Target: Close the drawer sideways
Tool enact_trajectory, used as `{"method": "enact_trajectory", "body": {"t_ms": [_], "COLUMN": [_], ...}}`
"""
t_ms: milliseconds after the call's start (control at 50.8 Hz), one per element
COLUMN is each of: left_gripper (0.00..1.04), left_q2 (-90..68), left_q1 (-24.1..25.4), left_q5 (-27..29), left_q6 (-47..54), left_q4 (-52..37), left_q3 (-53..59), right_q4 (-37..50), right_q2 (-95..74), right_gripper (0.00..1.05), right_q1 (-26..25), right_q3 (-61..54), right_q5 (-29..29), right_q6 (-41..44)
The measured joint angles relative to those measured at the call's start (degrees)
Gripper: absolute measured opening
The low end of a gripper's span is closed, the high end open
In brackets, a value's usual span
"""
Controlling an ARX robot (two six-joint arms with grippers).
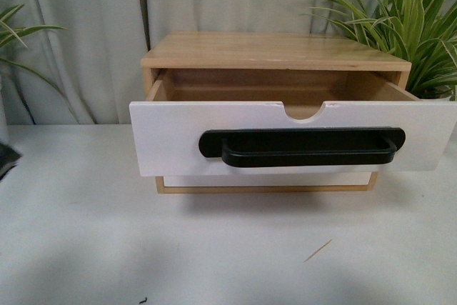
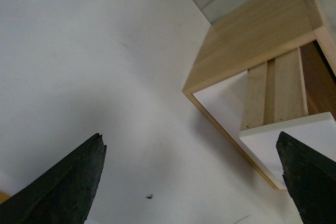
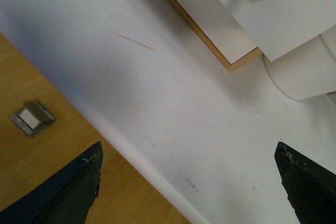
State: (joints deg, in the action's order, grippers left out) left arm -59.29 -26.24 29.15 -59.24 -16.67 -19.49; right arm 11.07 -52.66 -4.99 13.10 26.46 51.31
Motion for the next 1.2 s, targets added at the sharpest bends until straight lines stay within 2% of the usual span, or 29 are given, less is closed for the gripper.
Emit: {"method": "enact_trajectory", "body": {"t_ms": [275, 570, 846, 1043, 1200], "left_gripper": [0.99, 0.99, 0.99, 0.99, 0.99], "left_q2": [-16.8, -25.0, -31.2, -37.2, -41.0], "left_q1": [-4.7, -6.6, -4.2, -0.7, 0.9], "left_q5": [-5.0, -8.1, -11.2, -16.6, -18.8], "left_q6": [-1.1, -0.4, 2.2, 4.4, 5.3], "left_q4": [-5.2, -5.9, -5.9, -4.2, -2.8], "left_q3": [-9.7, -16.3, -21.9, -28.7, -33.3], "right_q4": [11.9, 16.5, 18.3, 18.5, 18.1], "right_q2": [-10.7, -20.3, -29.7, -38.0, -42.8], "right_gripper": [0.96, 0.96, 0.96, 0.96, 0.96], "right_q1": [6.4, 10.2, 13.2, 14.8, 15.4], "right_q3": [2.3, 9.3, 17.3, 24.8, 30.2], "right_q5": [-6.5, -9.5, -11.6, -13.0, -14.3], "right_q6": [4.5, 4.0, 3.3, 2.9, 2.6]}}
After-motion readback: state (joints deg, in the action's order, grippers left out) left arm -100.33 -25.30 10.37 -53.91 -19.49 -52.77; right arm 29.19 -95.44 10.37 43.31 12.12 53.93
